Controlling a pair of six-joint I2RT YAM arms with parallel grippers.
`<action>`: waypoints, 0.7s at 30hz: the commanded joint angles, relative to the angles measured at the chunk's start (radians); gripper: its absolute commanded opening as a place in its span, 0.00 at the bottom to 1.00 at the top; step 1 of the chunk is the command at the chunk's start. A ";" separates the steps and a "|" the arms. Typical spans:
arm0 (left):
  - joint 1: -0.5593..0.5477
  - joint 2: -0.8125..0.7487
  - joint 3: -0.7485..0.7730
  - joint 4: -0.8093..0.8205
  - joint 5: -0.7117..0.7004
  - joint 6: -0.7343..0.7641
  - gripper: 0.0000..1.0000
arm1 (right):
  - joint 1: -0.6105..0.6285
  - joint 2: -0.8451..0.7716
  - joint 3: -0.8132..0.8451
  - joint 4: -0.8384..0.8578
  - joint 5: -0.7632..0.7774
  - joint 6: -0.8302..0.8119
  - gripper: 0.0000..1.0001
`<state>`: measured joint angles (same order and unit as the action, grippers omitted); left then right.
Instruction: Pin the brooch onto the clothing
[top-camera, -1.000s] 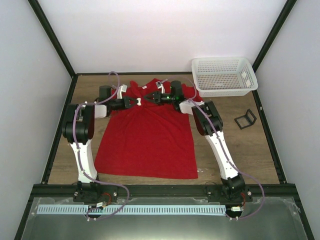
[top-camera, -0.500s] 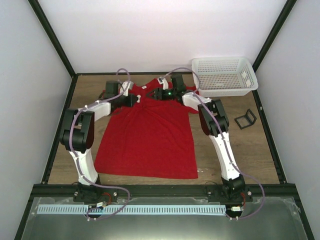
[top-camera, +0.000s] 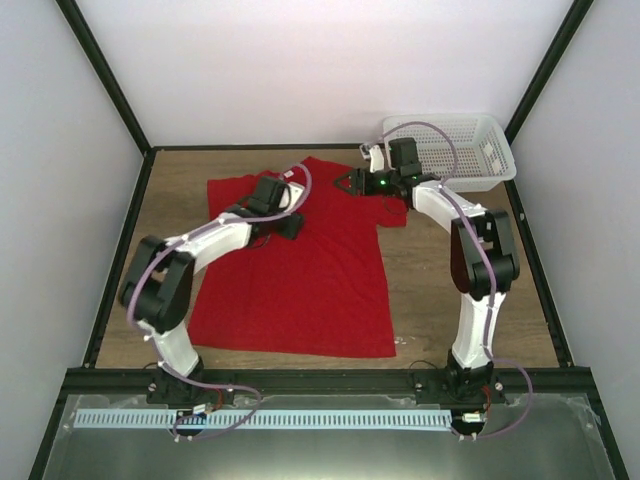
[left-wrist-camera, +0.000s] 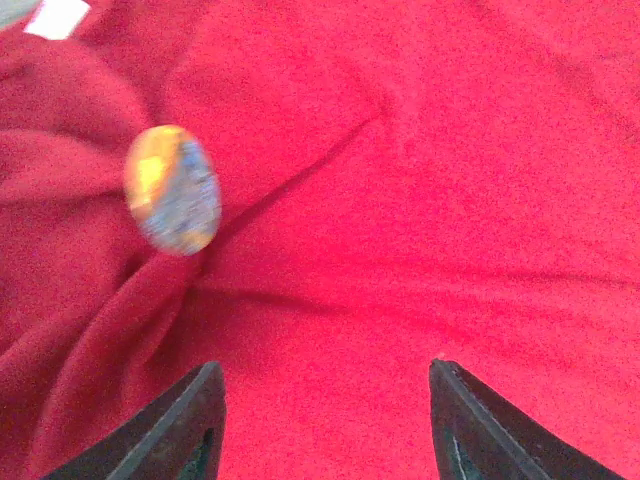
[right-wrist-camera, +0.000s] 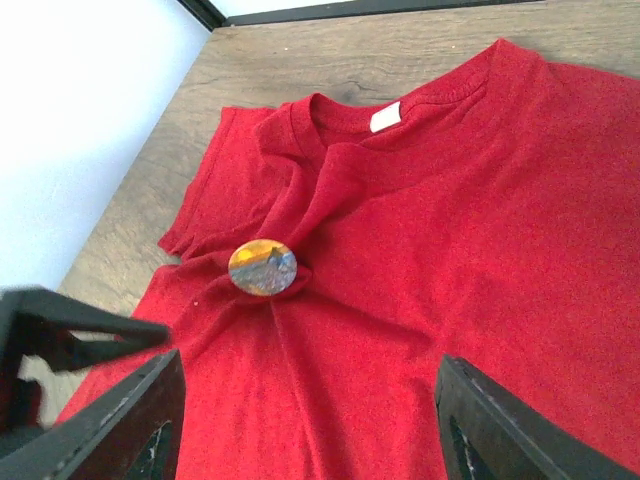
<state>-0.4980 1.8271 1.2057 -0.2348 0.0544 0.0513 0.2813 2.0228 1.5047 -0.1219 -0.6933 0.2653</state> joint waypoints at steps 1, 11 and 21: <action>0.096 -0.212 -0.070 -0.029 0.085 -0.152 0.61 | 0.009 -0.097 -0.088 -0.045 0.061 -0.074 0.63; 0.475 -0.080 -0.066 0.108 0.460 -0.557 0.62 | 0.051 0.076 0.083 -0.142 0.271 -0.152 0.63; 0.499 0.263 0.170 0.136 0.505 -0.631 0.65 | 0.090 0.407 0.542 -0.374 0.291 -0.253 0.85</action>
<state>-0.0124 2.0502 1.3304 -0.1291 0.5247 -0.5140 0.3450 2.3444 1.9129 -0.3779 -0.4187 0.0792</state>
